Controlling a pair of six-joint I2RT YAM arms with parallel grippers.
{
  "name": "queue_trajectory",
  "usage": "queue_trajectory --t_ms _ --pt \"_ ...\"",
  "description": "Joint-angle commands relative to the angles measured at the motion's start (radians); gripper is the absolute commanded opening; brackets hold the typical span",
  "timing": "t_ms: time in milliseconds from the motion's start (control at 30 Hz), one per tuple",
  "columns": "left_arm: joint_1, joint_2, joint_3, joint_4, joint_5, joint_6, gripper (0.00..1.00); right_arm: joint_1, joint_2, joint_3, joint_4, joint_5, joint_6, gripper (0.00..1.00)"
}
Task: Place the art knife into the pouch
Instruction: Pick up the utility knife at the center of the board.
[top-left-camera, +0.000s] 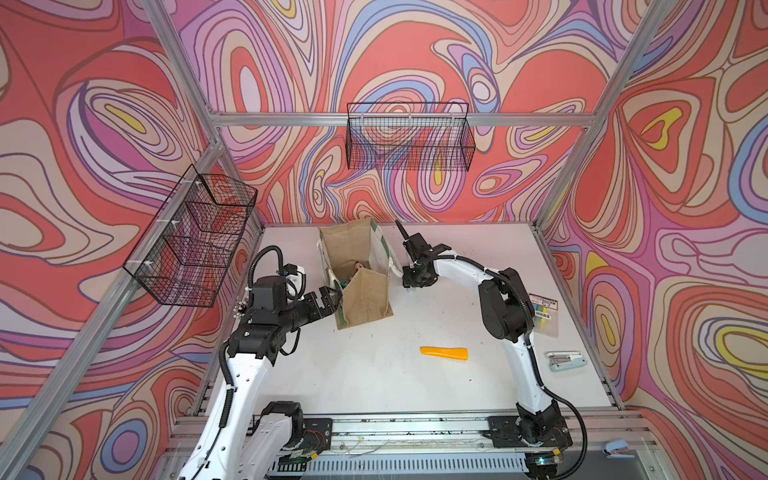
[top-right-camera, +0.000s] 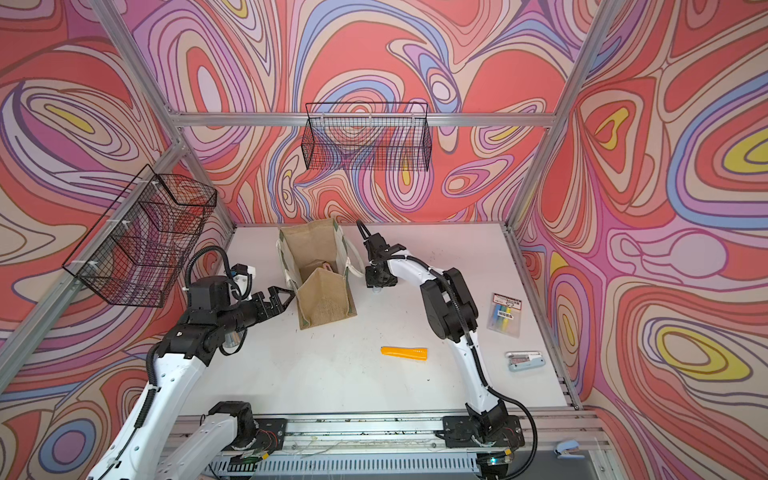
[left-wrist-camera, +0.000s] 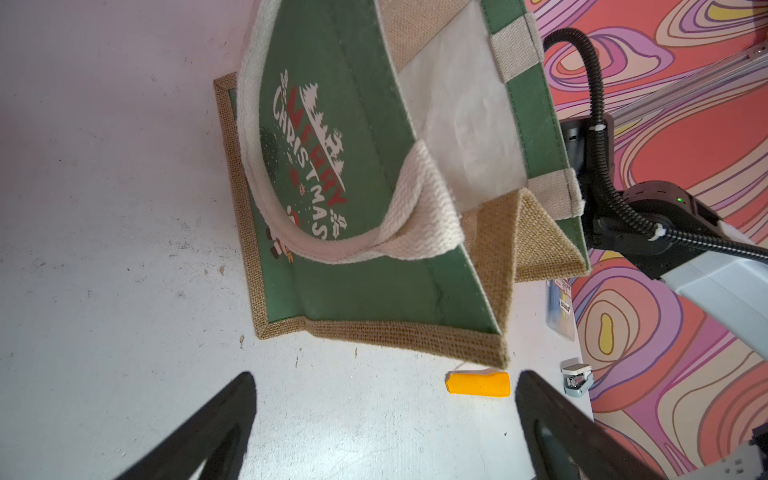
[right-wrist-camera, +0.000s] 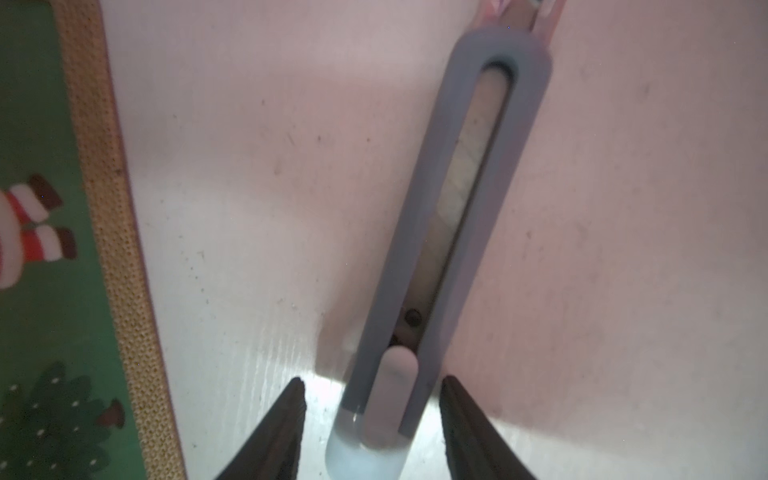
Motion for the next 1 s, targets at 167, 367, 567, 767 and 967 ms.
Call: queue_trajectory --t_ms 167,367,567,767,967 --pt "0.007 -0.007 0.013 0.001 -0.001 0.01 1.0 0.023 -0.033 -0.087 -0.093 0.147 0.022 0.42" --pt "0.007 -0.004 0.013 0.0 -0.001 0.011 1.0 0.023 0.0 -0.066 -0.087 0.149 0.011 0.29" --pt "0.007 0.001 0.014 -0.003 -0.004 0.012 1.0 0.023 0.008 -0.055 -0.084 0.165 -0.005 0.17" --pt "0.007 0.007 0.02 -0.001 0.005 0.007 1.0 0.023 -0.067 -0.091 -0.047 0.164 0.009 0.1" --pt "0.007 0.01 0.034 -0.012 0.01 0.013 1.0 0.023 -0.167 -0.108 -0.008 0.132 0.046 0.05"
